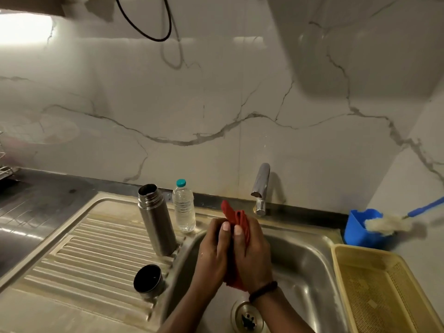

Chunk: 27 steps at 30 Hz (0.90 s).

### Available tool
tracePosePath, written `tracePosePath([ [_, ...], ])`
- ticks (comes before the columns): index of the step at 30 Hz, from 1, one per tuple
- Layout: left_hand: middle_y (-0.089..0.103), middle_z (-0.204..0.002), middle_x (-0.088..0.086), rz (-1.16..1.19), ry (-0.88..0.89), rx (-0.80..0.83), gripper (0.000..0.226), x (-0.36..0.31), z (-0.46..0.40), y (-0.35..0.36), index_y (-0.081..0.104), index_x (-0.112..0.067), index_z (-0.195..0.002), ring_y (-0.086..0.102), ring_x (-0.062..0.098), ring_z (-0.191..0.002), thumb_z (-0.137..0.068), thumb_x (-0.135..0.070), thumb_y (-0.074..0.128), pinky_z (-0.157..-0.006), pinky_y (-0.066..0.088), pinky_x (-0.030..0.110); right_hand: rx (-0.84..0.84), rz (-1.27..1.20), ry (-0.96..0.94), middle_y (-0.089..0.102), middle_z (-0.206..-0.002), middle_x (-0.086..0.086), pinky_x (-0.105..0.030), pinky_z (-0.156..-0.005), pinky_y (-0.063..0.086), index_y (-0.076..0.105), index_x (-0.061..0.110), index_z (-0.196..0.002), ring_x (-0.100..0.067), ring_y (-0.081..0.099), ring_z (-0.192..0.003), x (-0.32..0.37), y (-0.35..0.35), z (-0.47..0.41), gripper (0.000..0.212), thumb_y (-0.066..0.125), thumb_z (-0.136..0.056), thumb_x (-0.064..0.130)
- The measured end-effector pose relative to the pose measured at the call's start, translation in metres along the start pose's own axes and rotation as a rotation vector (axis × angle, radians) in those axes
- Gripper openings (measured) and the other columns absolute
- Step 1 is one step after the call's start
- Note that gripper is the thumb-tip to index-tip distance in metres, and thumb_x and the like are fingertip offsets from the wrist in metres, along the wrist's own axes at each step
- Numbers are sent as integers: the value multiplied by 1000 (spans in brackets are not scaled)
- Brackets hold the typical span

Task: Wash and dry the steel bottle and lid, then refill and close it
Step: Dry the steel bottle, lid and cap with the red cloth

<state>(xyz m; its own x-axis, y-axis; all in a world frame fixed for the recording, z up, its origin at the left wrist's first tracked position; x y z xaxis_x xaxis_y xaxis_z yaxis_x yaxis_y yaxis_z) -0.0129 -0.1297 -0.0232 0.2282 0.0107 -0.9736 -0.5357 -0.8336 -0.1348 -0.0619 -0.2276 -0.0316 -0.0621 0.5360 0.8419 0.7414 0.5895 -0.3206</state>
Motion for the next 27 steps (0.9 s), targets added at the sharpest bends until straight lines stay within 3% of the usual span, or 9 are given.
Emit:
tracePosePath([
  [3,67,-96,-10,-150,215,-6,19,-16,-6,0,57,-27,-110,67,12,-87,-102,-37,43,-74,52,17,-23,-192,265,67,-80,4,-28,-64,55,58,33,-99,-7,65,-69,1,-3,-6,42,27,-95,61],
  [8,53,-105,-21,-462,415,208,26,-24,-12,11,54,-23,-124,56,0,-98,-101,-36,50,-80,42,8,160,-380,716,75,-89,-4,-48,-88,55,68,27,-89,-22,71,-88,-37,0,-4,44,36,-98,55],
  [12,48,-114,-25,-573,518,344,33,-24,-12,21,52,-22,-130,50,-10,-105,-101,-37,53,-85,38,3,198,-425,879,75,-90,-10,-50,-87,56,72,21,-94,-28,71,-90,-54,-4,6,43,44,-95,55],
  [15,52,-125,-12,-654,596,422,38,-23,-11,26,51,-21,-134,47,-6,-111,-101,-40,55,-93,33,3,242,-542,961,74,-93,-15,-40,-76,60,72,13,-97,-27,71,-84,-51,-8,12,34,54,-94,42],
  [17,51,-130,-11,-574,537,420,40,-21,-12,26,50,-24,-135,49,-2,-116,-99,-38,60,-94,39,7,230,-565,939,73,-95,-14,-34,-65,59,71,14,-96,-22,70,-79,-53,-11,11,29,59,-90,40],
  [21,60,-120,-13,-178,37,164,64,8,-15,23,39,-38,-133,61,-1,-109,-82,-50,75,-90,53,21,52,-558,899,73,-95,-13,-52,-85,56,68,23,-100,-31,70,-90,-54,-21,2,43,48,-91,60],
  [23,64,-116,-8,-41,-144,86,63,27,-14,24,51,-38,-121,64,5,-105,-71,-66,76,-86,56,27,-15,-431,763,75,-90,-3,-49,-82,58,68,37,-98,-24,72,-85,-51,-29,-8,40,42,-90,67],
  [25,67,-115,-3,55,-211,117,64,36,-11,33,60,-31,-118,67,9,-103,-69,-70,74,-82,57,26,-27,-354,640,73,-89,2,-45,-78,59,64,43,-104,-18,72,-81,-46,-30,-12,36,37,-93,65],
  [27,69,-114,-2,116,-221,126,49,33,-10,38,61,-27,-119,68,6,-99,-79,-53,74,-77,56,20,-2,-306,547,72,-88,4,-39,-75,60,60,39,-114,-11,71,-77,-37,-29,-12,39,36,-95,62],
])
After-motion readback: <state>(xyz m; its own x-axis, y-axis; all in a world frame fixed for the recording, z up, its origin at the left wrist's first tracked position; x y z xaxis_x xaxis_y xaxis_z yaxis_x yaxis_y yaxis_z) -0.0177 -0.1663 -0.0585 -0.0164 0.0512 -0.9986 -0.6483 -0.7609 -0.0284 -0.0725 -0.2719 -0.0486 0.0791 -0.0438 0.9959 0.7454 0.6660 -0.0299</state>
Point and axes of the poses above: each hand's wrist, its own z-axis away from the middle knuckle, its own y-axis out of the palm, x = y × z, the point moved 7 cm from there along -z, towards the middle knuckle
